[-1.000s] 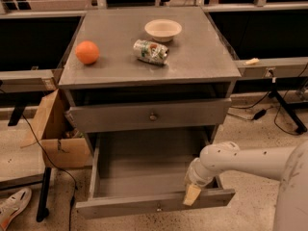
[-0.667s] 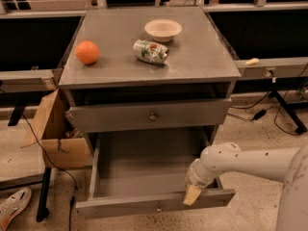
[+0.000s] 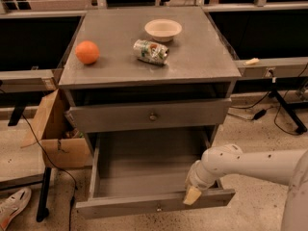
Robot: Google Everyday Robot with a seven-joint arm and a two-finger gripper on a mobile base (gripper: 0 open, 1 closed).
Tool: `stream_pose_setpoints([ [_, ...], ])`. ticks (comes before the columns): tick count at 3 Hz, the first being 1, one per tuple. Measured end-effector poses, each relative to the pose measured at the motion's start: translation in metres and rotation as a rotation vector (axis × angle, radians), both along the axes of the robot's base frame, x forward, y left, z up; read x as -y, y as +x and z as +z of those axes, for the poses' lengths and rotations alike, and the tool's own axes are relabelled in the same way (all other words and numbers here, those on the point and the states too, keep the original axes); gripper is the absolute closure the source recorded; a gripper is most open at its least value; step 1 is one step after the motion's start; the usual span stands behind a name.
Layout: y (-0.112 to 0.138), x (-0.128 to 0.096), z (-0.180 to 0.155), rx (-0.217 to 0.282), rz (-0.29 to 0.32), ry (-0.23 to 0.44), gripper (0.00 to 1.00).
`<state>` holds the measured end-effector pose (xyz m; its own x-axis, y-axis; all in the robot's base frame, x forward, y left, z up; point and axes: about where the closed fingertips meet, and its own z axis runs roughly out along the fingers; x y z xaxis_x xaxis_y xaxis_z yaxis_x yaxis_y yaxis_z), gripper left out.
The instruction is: Close middle drawer
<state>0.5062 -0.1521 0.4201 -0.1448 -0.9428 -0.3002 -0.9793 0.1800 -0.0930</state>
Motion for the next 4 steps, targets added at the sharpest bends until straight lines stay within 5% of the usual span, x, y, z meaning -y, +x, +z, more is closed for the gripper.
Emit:
stream_pose_setpoints([
  [2, -0.0071, 0.0004, 0.0019, 0.000, 0.000, 0.000, 1.00],
  [4, -0.0086, 0.0031, 0.0007, 0.005, -0.009, -0.002, 0.61],
])
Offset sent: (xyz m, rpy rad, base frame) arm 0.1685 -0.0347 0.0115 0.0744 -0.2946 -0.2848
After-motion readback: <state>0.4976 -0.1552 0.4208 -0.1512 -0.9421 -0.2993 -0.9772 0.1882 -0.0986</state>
